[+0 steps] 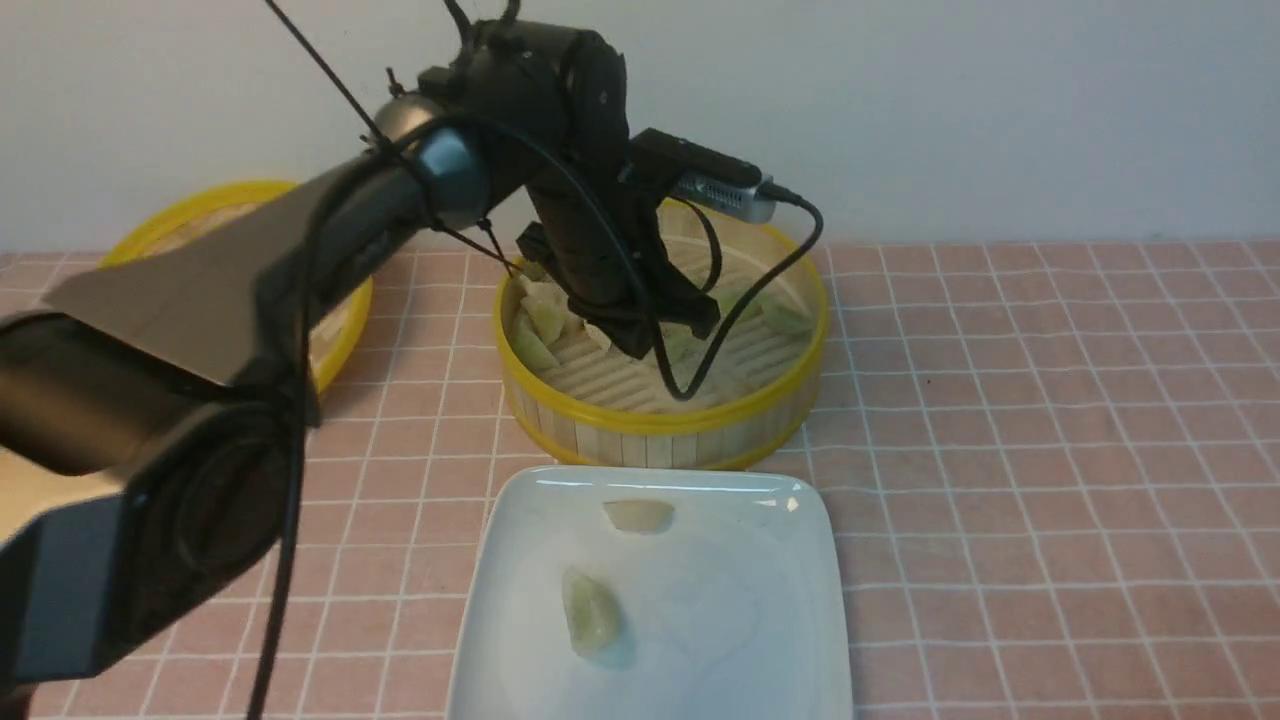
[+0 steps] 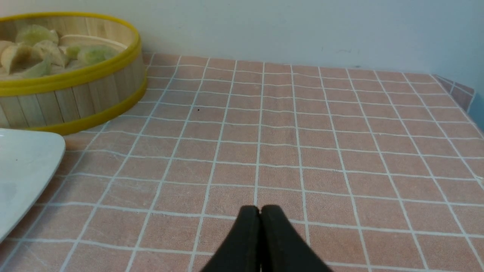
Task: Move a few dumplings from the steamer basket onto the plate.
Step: Use the left arm to grab a dumpling from the steamer
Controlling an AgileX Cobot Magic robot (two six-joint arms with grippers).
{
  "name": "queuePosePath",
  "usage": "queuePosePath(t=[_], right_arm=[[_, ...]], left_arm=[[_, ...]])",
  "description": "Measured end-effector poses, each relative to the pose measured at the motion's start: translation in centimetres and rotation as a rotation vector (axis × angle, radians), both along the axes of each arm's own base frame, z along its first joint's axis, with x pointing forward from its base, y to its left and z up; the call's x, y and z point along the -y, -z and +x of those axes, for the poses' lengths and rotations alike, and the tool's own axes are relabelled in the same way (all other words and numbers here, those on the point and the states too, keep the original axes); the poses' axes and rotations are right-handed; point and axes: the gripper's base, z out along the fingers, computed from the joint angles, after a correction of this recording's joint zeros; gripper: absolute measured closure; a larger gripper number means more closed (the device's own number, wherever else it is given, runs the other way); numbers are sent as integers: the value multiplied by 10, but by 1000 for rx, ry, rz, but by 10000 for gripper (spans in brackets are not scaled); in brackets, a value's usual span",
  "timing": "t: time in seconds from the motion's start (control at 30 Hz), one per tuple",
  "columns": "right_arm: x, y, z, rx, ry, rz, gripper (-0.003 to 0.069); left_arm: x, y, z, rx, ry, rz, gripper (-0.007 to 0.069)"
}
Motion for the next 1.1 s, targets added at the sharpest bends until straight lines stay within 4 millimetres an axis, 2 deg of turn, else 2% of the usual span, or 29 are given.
queuePosePath(t=[0.13,0.3,0.4,0.47,0.53,0.63,0.7,0.83,0.87,0.9,0.97,1.03,1.1], right_arm=[[0,0,0,0,0,0,673],[0,0,0,0,0,0,673],[0,0,0,0,0,1,673],[0,0,0,0,0,1,673],[0,0,0,0,0,1,673],[0,0,0,0,0,1,673],[0,0,0,0,0,1,673],[0,0,0,0,0,1,673],[0,0,0,0,0,1,673],[0,0,0,0,0,1,673],[0,0,0,1,0,1,673],[0,0,0,1,0,1,673],[0,0,0,1,0,2,673]], left_arm=[[8,17,16,33,6,-9,512],[14,32,30,119,-3,-45,319],[16,45,36,149,-5,-51,265],[16,51,38,155,-6,-50,268],[17,57,39,146,-6,-44,307],[16,56,38,137,-10,-41,443],[16,54,37,119,-8,-30,465],[10,15,25,72,0,-8,463],[8,-5,20,75,3,-13,463],[8,-9,19,78,3,-14,463],[4,-55,5,119,-1,-74,463],[0,-80,-11,108,-13,-129,463],[0,-87,-31,57,-1,-151,463]])
